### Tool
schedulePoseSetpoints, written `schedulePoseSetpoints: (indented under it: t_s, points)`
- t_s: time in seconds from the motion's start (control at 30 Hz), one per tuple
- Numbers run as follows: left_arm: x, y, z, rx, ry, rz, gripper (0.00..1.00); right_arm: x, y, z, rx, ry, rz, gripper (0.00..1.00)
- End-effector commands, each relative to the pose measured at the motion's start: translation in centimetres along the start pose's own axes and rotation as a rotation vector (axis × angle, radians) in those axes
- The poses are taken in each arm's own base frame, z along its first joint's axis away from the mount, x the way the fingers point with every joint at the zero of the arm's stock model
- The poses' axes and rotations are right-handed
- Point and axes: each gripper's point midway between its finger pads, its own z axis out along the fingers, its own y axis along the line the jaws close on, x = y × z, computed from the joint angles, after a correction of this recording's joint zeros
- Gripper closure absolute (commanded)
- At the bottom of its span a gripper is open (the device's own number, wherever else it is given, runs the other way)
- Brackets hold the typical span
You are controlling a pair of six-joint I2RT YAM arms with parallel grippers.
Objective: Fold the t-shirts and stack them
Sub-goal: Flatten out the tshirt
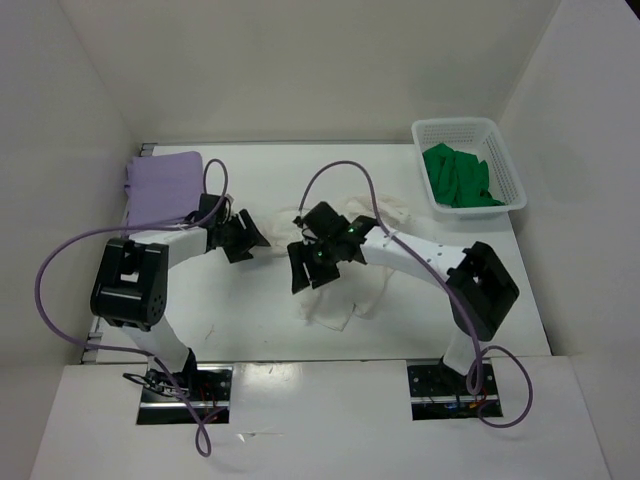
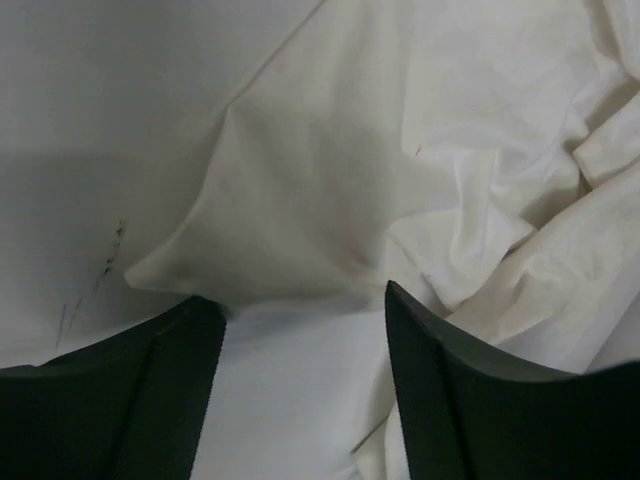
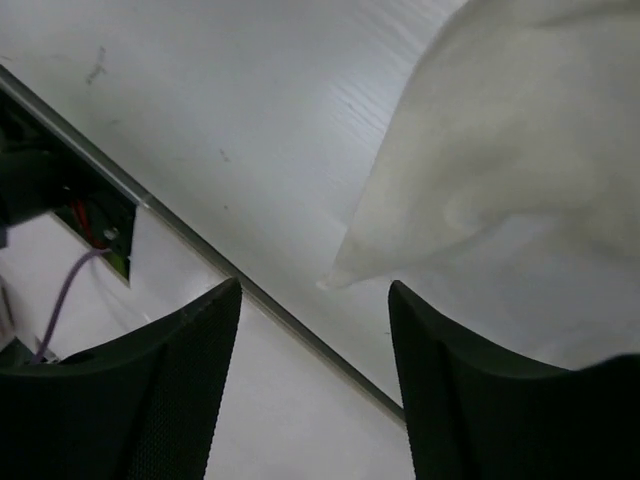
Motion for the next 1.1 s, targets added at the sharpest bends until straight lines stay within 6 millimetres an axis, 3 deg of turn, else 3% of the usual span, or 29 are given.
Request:
schedulePoseSetpoints:
  t_s: [0.0, 0.1, 0.2, 0.23, 0.4, 0.47, 0.5, 0.53, 0.6, 0.67, 0.7, 0.77, 0.8, 0.87, 0.9, 0.93, 0.97, 1.0, 1.03, 1.07]
  points:
    - [-1.3, -1.1, 1.3, 0.043, -0.018, -0.016, 0.31, 1.8, -0.3, 0.8, 0.062, 0.031, -0.002, 0.32]
    - [-1.2, -1.4, 1.9, 0.051, -0.017, -0.031, 0.36, 3.0, 0.2, 2.0, 0.087, 0.058, 0.022, 0.27]
    - [-2.1, -2.0, 1.9, 0.063, -0.047, -0.041, 0.42, 3.7, -1.6, 3.1, 0.176, 0.057, 0.067, 0.27]
    - [-2.0, -1.7, 2.1, 0.058, -0.040, -0.044, 0.48, 4.2, -2.4, 3.8, 0.198, 0.063, 0.080, 0.28]
    - [-3.1, -2.9, 2.3, 0.088, -0.057, -0.053, 0.63, 5.1, -4.8, 6.5, 0.276, 0.079, 0.132, 0.41]
    - [-3.4, -3.2, 2.2, 0.095, -0.062, -0.059, 0.68, 4.3, -4.9, 6.7, 0.291, 0.056, 0.127, 0.52]
    - [-3.6, -3.4, 2.2, 0.102, -0.070, -0.055, 0.75, 4.0, -5.3, 6.6, 0.313, 0.039, 0.124, 0.62]
    - [-4.0, -3.8, 2.1, 0.109, -0.078, -0.051, 0.79, 2.9, -4.7, 6.2, 0.311, 0.009, 0.119, 0.80]
    - [-4.4, -4.2, 1.9, 0.113, -0.083, -0.049, 0.91, 1.0, -3.2, 4.3, 0.281, -0.058, 0.108, 0.95]
    - [-6.1, -6.5, 0.2, 0.156, -0.128, -0.027, 0.96, -1.4, -1.4, 1.5, 0.245, -0.117, 0.102, 1.00]
    - [-7.0, -7.1, -0.7, 0.168, -0.148, -0.036, 0.98, -4.5, 1.0, -1.9, 0.189, -0.222, 0.095, 1.00]
    - [-10.7, -9.6, -4.6, 0.250, -0.251, -0.032, 1.00, -6.9, 2.3, -6.1, 0.166, -0.299, 0.060, 1.00]
    - [-12.0, -11.1, -7.0, 0.290, -0.291, -0.018, 1.00, -9.7, 4.8, -10.6, 0.103, -0.409, 0.044, 1.00]
    - [-14.3, -12.8, -10.3, 0.329, -0.353, -0.007, 1.00, -12.5, 5.6, -15.7, 0.059, -0.511, 0.027, 1.00]
    - [-16.9, -14.8, -14.1, 0.385, -0.432, 0.018, 1.00, -14.1, 7.3, -20.3, -0.009, -0.607, 0.010, 1.00]
    - [-17.9, -15.6, -16.0, 0.410, -0.464, 0.030, 1.00, -14.6, 8.3, -22.6, -0.079, -0.629, -0.015, 1.00]
    - [-18.6, -16.5, -17.8, 0.444, -0.480, 0.035, 1.00, -15.9, 7.6, -25.6, -0.096, -0.694, 0.002, 1.00]
    - [-20.0, -16.7, -20.5, 0.468, -0.535, 0.035, 1.00, -16.7, 8.9, -29.2, -0.152, -0.765, -0.022, 1.00]
    - [-21.1, -18.1, -23.6, 0.513, -0.588, 0.043, 1.00, -16.2, 10.2, -31.7, -0.224, -0.783, -0.067, 1.00]
    - [-21.4, -18.7, -26.0, 0.544, -0.622, 0.055, 1.00, -17.0, 10.4, -35.0, -0.249, -0.853, -0.082, 1.00]
